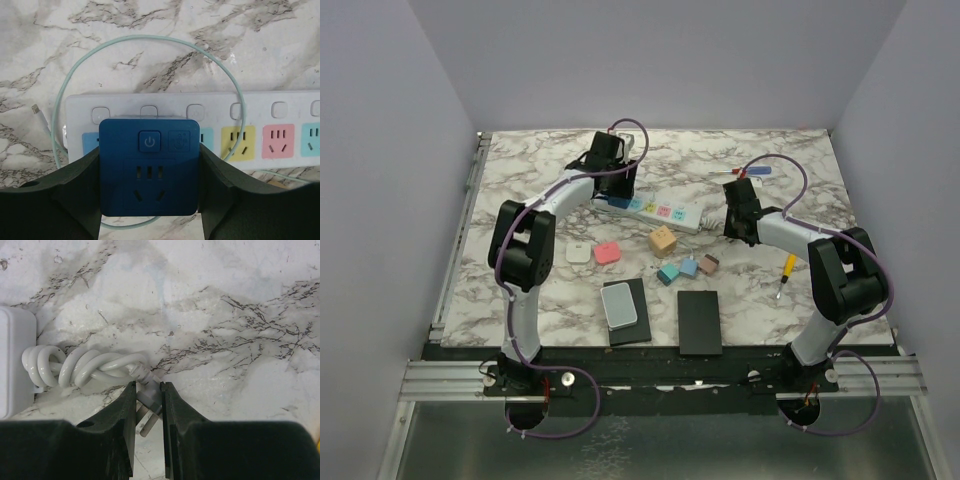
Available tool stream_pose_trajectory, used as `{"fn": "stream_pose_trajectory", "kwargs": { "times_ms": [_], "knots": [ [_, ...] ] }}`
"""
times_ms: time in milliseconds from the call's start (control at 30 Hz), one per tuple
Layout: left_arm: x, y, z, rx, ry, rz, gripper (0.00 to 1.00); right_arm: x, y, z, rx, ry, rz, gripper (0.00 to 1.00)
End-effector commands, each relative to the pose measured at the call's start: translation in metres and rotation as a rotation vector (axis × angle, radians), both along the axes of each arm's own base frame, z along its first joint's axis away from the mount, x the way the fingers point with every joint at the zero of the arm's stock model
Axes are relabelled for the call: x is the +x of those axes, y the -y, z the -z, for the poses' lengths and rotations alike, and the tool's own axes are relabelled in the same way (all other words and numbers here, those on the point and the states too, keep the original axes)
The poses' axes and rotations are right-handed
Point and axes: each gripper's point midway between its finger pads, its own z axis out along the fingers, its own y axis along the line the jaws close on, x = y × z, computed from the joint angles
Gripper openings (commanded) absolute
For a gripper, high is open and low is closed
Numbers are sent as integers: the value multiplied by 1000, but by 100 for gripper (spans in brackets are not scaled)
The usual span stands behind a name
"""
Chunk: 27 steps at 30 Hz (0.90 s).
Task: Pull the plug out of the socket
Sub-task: Remove the plug from the socket.
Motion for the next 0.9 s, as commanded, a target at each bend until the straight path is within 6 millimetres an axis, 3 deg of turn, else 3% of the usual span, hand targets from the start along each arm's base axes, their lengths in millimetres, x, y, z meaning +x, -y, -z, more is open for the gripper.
{"fn": "stream_pose_trajectory", "kwargs": {
  "times_ms": [0, 267, 533, 867],
  "knots": [
    [3, -28, -7, 220, 87, -69, 0, -24, 23, 28, -70, -135, 37, 4],
    [-6, -20, -3, 371, 125, -43, 0, -25, 23, 30, -68, -141, 36, 4],
    [-5, -26, -9, 400, 143, -51, 0, -26, 23, 31, -69, -144, 36, 4],
    [1, -17, -6, 171, 55, -16, 0, -25, 23, 32, -73, -151, 31, 4]
  ]
}}
